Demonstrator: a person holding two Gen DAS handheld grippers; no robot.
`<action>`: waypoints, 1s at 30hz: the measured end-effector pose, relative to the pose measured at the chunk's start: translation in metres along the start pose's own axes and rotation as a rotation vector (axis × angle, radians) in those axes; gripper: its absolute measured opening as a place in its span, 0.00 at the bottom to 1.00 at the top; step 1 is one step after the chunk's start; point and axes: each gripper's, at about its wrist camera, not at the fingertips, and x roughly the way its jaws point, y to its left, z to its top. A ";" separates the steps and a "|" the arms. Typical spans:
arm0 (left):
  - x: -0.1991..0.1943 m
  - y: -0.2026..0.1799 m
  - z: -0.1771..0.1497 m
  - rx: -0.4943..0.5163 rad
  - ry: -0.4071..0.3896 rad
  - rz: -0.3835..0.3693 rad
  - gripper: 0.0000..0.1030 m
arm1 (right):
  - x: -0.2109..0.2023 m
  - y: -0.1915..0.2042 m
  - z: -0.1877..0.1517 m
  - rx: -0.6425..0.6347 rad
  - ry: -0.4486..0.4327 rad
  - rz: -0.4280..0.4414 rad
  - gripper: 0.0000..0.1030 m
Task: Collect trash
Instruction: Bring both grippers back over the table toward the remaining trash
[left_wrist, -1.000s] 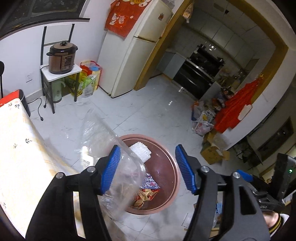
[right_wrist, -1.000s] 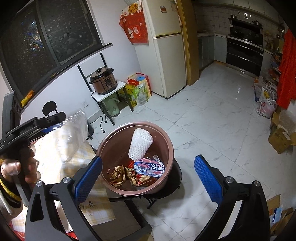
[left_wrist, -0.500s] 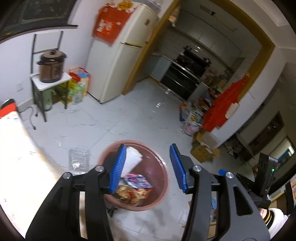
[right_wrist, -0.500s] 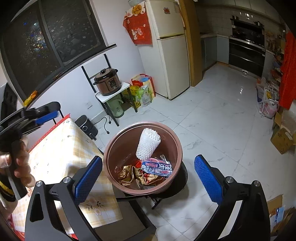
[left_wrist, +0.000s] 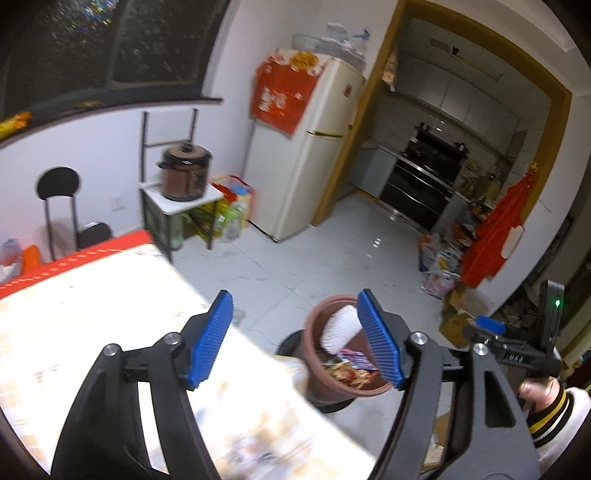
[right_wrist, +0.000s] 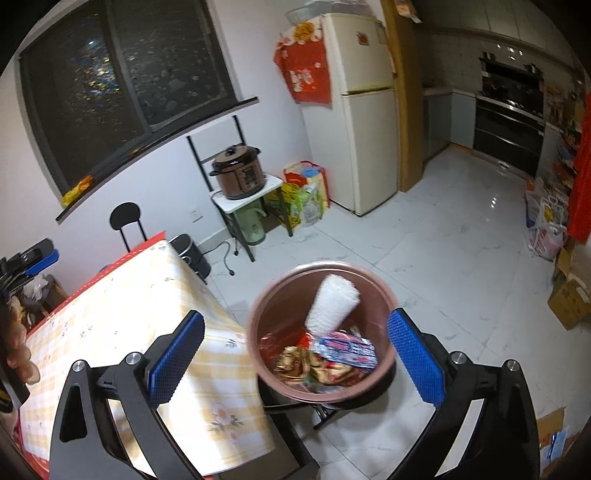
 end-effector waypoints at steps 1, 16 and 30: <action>-0.012 0.006 -0.003 0.002 -0.008 0.021 0.71 | -0.001 0.010 0.001 -0.011 -0.003 0.009 0.95; -0.173 0.115 -0.061 -0.041 -0.126 0.301 0.83 | -0.005 0.160 -0.007 -0.174 0.007 0.125 0.95; -0.260 0.222 -0.141 -0.248 -0.123 0.481 0.93 | 0.005 0.290 -0.040 -0.336 0.076 0.223 0.95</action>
